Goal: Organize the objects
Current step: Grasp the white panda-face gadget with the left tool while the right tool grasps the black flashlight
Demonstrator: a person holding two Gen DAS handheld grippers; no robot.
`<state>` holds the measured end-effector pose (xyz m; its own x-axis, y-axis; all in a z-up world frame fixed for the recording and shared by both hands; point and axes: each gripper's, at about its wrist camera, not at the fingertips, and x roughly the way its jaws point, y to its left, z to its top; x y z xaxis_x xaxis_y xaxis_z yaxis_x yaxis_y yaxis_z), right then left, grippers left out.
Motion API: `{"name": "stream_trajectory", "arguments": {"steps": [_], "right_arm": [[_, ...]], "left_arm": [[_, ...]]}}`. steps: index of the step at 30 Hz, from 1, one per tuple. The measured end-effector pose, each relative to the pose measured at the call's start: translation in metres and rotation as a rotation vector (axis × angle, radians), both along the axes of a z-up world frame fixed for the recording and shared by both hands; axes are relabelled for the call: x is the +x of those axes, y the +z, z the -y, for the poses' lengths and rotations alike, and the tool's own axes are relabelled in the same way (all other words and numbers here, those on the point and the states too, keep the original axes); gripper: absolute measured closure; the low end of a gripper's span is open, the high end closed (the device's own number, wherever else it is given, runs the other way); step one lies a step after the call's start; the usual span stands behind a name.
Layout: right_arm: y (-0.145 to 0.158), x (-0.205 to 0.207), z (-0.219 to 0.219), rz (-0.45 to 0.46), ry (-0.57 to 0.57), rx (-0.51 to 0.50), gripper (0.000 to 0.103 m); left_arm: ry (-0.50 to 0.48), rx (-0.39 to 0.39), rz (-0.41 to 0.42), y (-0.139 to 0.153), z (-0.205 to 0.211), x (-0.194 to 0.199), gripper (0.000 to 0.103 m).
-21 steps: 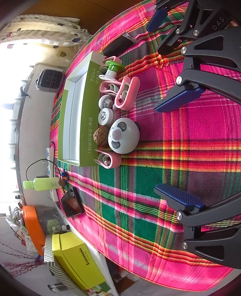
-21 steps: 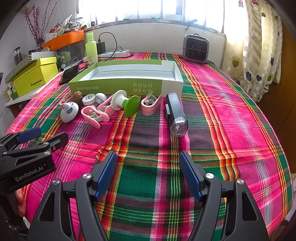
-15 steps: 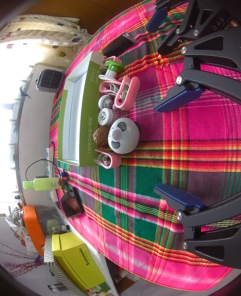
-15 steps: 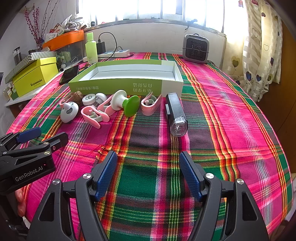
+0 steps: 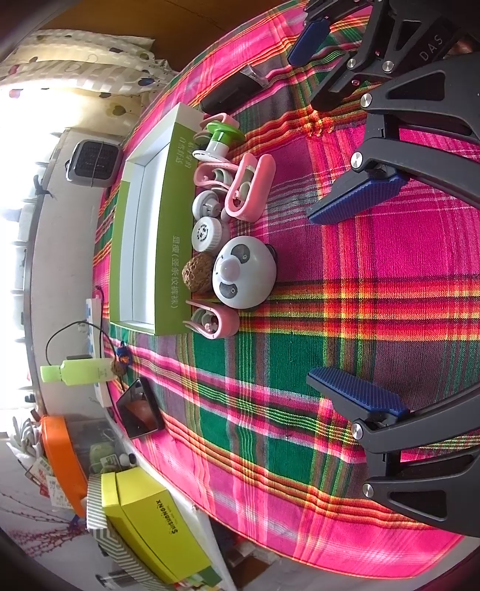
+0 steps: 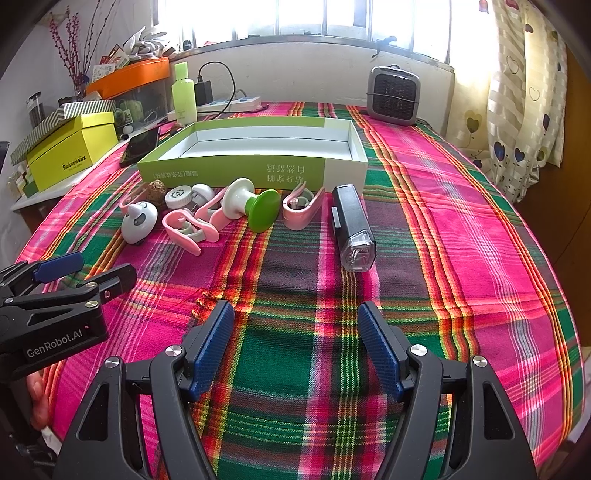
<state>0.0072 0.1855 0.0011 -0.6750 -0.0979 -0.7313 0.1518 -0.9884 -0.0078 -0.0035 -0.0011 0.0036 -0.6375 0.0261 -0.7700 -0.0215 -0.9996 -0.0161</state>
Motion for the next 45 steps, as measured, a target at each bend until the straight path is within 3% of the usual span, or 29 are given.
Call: {"name": "stream_trajectory", "arguments": {"steps": [5, 10, 14, 22, 29, 35, 45], "right_arm": [[0.005, -0.003, -0.007, 0.037, 0.022, -0.027, 0.033], [0.01, -0.01, -0.021, 0.031, -0.005, -0.056, 0.033], [0.019, -0.018, -0.026, -0.002, -0.007, -0.033, 0.033], [0.021, -0.047, -0.03, 0.022, -0.007, -0.018, 0.033], [0.016, -0.06, -0.03, 0.044, 0.004, -0.019, 0.034], [0.011, -0.07, -0.032, 0.069, 0.003, -0.018, 0.043], [0.012, -0.075, -0.032, 0.079, 0.0, -0.014, 0.064]], "left_arm": [[-0.018, 0.015, 0.015, 0.001, 0.002, -0.002, 0.024], [-0.029, 0.121, 0.008, 0.005, 0.017, -0.006, 0.024], [-0.032, 0.098, 0.009, 0.004, 0.017, -0.013, 0.024], [-0.045, 0.114, 0.02, 0.005, 0.016, -0.029, 0.024], [-0.052, 0.072, 0.023, 0.004, 0.011, -0.042, 0.025], [-0.052, 0.037, 0.017, 0.004, 0.005, -0.051, 0.028], [-0.04, 0.016, 0.012, 0.005, 0.001, -0.054, 0.049]]}}
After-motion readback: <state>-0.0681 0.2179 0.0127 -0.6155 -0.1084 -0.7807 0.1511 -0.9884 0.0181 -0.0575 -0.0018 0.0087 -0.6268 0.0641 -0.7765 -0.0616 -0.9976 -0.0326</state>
